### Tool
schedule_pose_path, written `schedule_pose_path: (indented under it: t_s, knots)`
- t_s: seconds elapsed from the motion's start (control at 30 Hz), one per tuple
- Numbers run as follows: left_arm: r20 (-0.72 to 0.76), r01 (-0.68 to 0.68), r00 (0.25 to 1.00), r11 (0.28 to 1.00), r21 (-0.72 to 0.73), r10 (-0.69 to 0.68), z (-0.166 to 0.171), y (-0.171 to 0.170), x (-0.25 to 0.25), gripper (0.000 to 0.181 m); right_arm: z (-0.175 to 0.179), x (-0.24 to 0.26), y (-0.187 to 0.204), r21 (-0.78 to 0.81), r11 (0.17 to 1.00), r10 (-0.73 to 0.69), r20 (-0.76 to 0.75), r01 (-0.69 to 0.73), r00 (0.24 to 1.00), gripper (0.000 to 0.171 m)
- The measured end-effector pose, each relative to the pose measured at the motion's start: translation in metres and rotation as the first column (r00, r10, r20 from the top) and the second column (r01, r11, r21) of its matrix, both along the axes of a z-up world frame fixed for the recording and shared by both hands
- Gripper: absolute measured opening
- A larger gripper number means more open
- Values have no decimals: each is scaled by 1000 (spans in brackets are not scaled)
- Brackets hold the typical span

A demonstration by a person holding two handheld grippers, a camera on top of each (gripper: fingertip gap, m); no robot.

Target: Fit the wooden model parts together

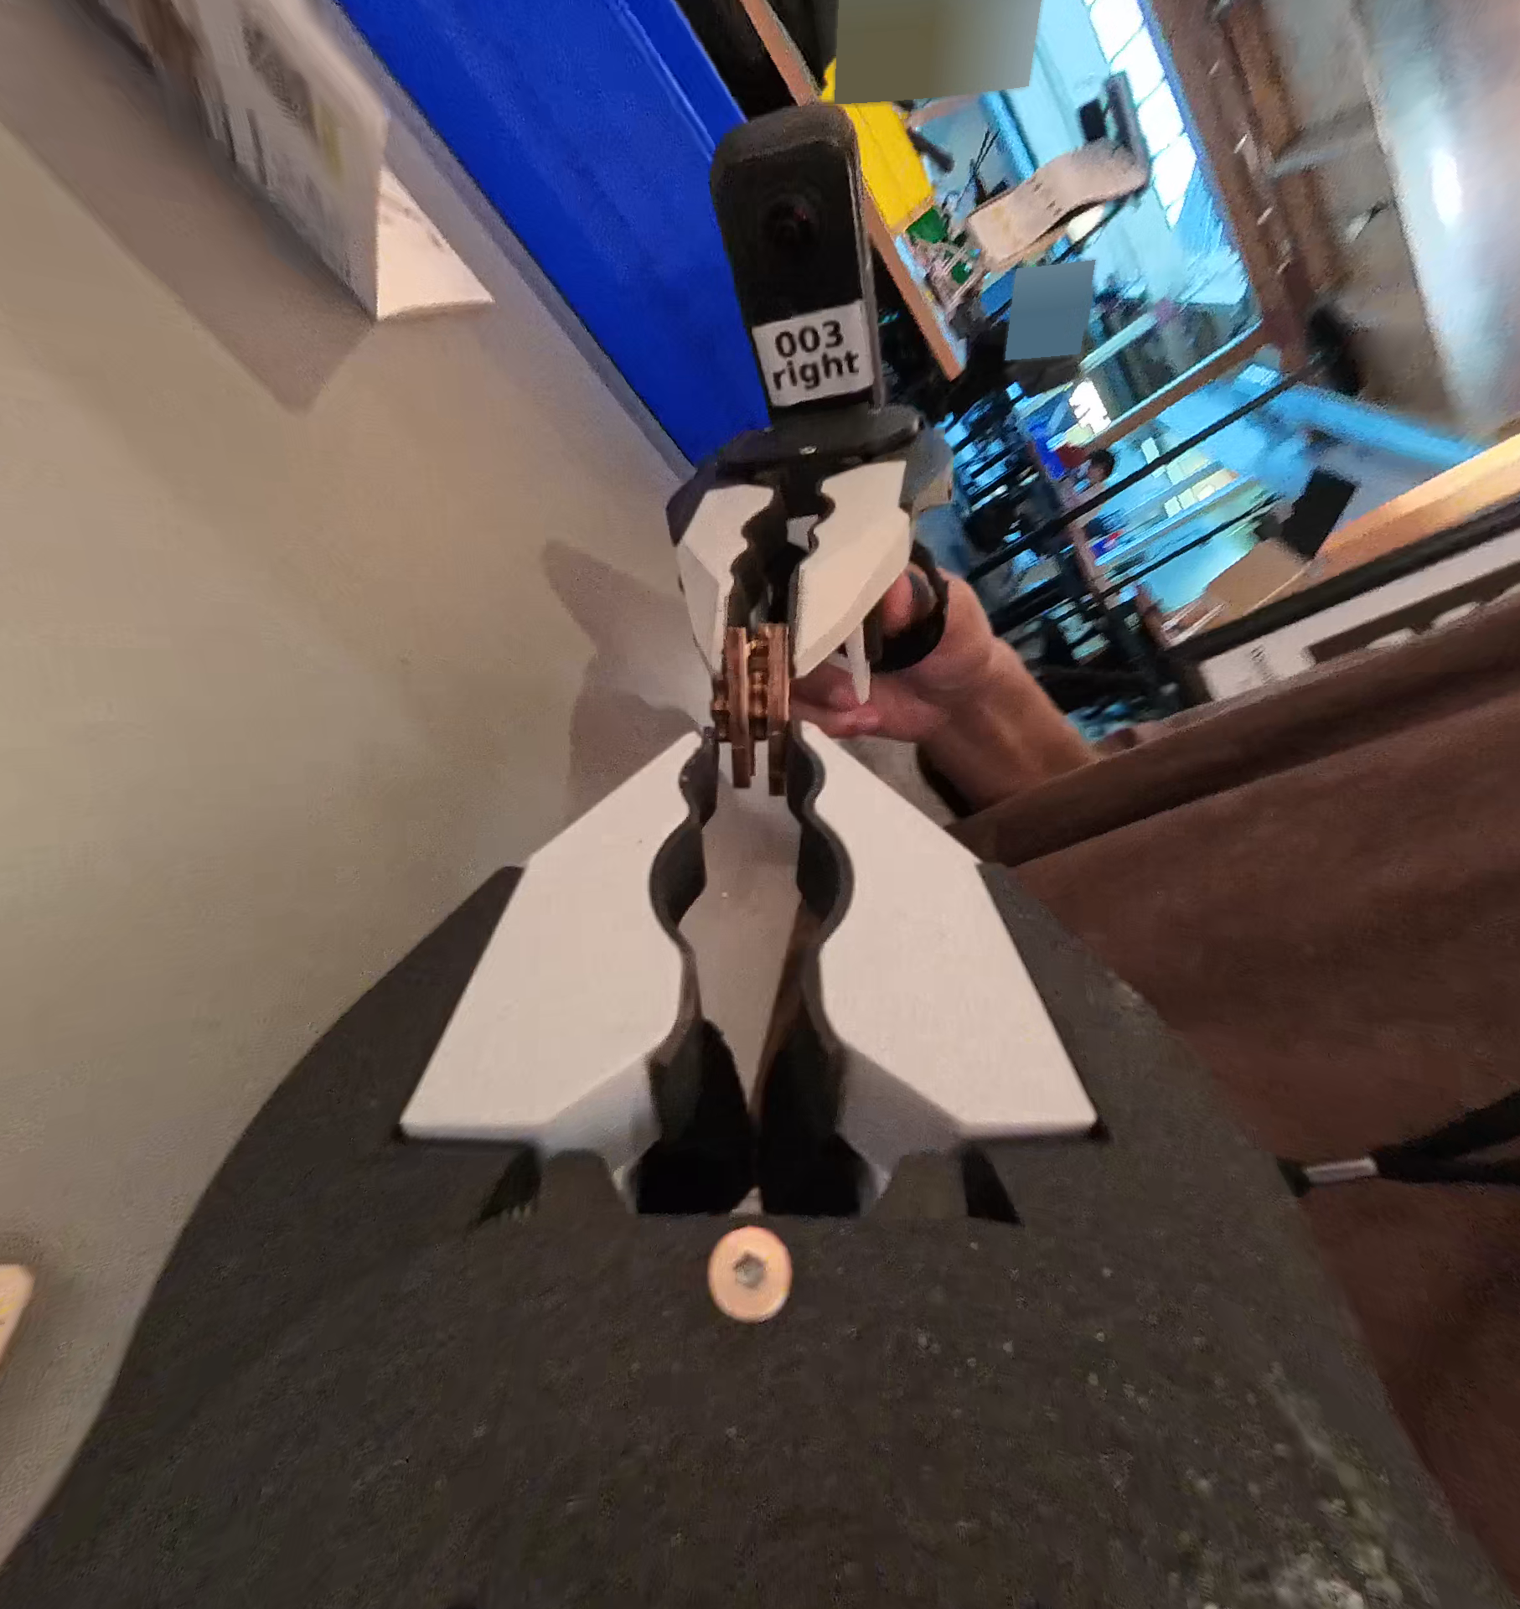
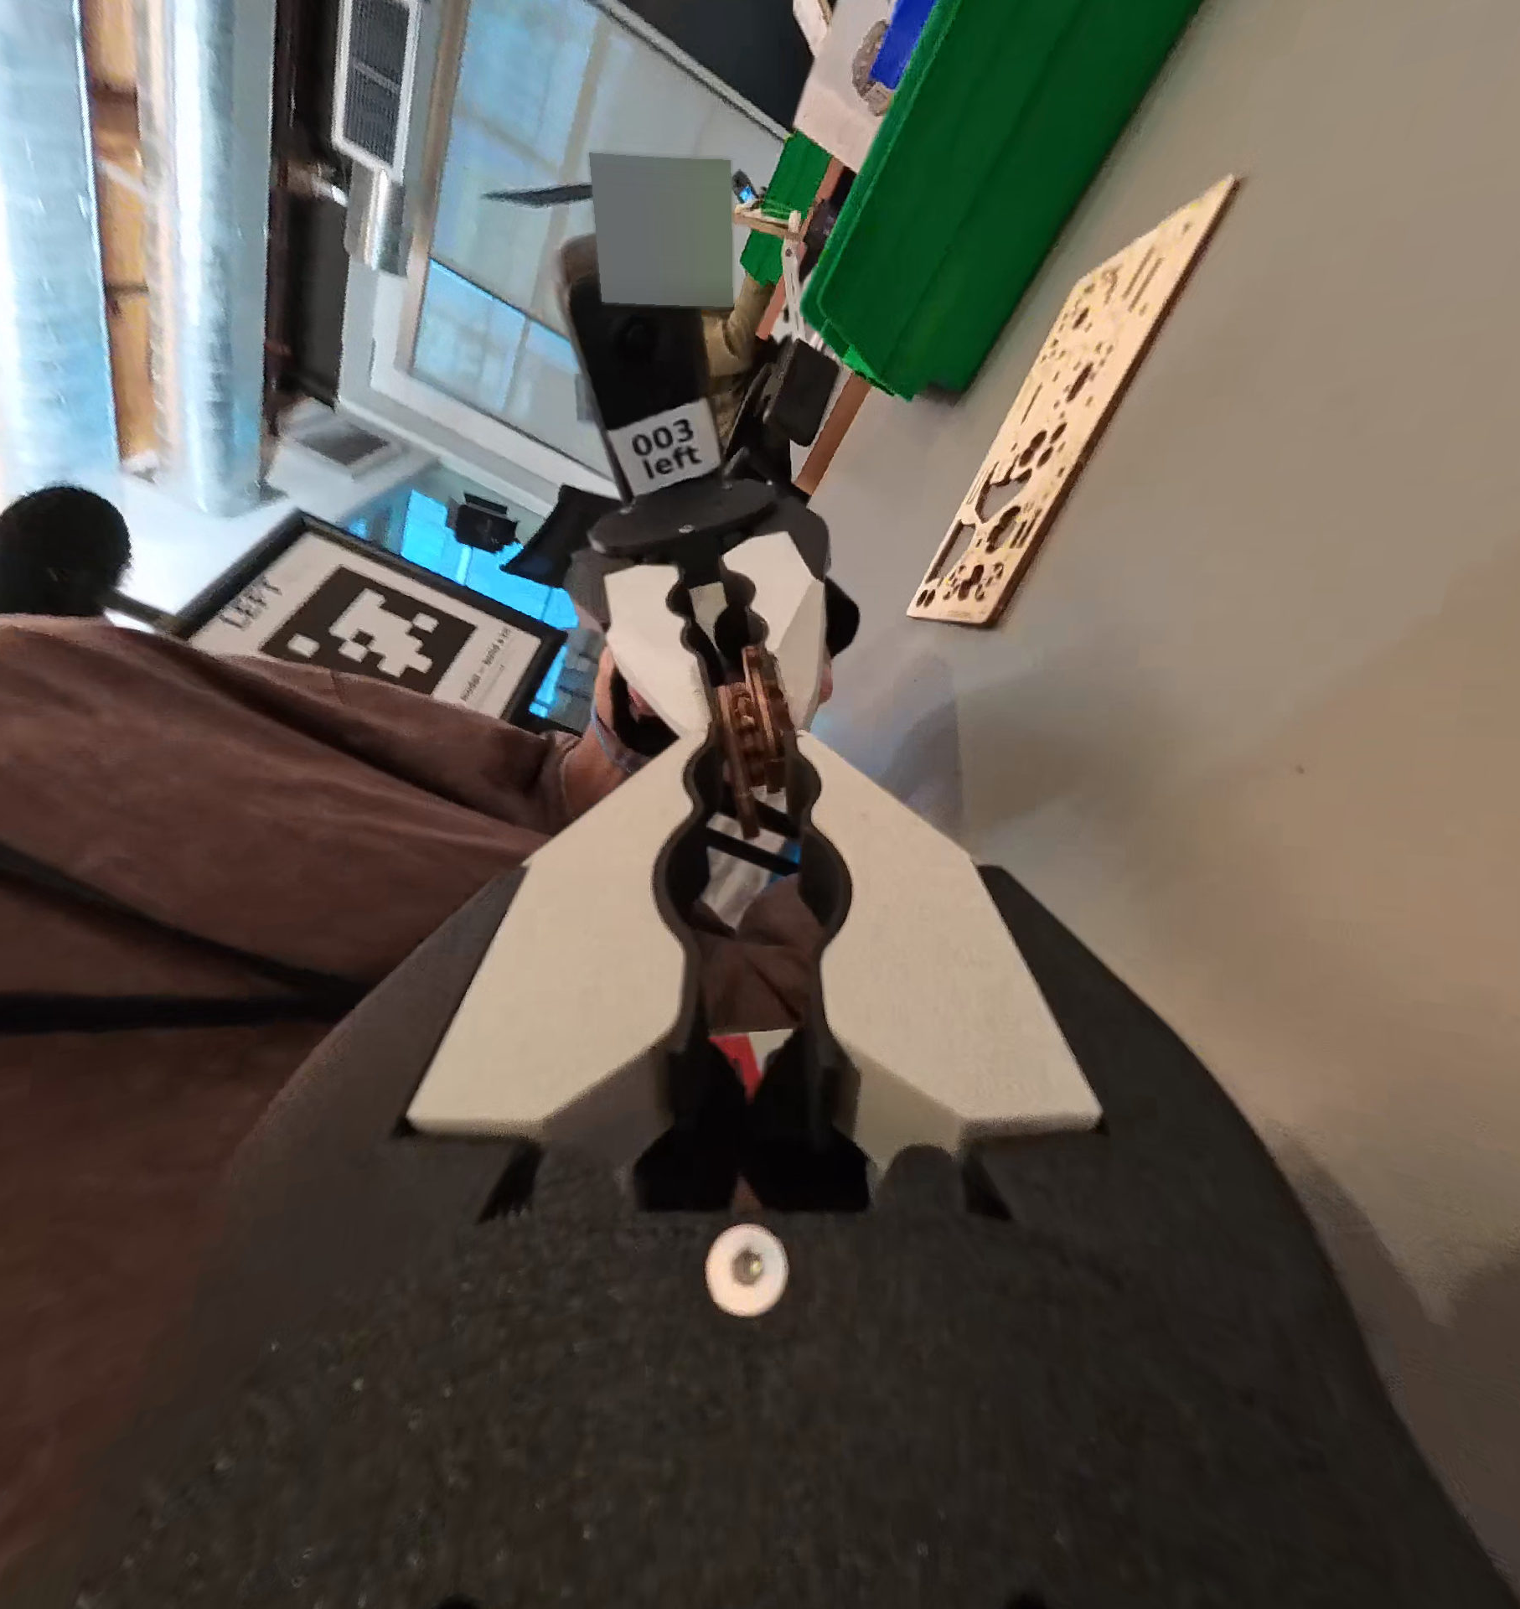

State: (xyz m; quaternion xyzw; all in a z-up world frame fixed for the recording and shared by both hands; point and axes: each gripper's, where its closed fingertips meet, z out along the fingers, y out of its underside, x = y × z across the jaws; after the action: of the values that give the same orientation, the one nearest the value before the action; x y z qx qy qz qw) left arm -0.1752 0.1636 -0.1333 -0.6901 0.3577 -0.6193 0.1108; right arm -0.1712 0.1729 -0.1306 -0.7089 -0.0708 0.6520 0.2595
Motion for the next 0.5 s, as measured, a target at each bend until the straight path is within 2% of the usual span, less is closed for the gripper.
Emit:
schedule_pose_path:
  t_s: [0.1, 0.27, 0.5]
  knots:
    - [30, 10, 1000, 988, -151, -5, -1, 2, 0, 13, -1, 0, 2, -78, 997, -1, -60, -3, 998, 12]
    - [19, 26, 1000, 980, -196, -23, -5, 3, -2, 13, -7, -2, 0, -99, 995, 12, -49, -17, 999, 13]
    - [40, 48, 998, 963, -263, -39, -3, 1, -5, 13, 3, 2, 5, -85, 996, -19, -119, 9, 993, 19]
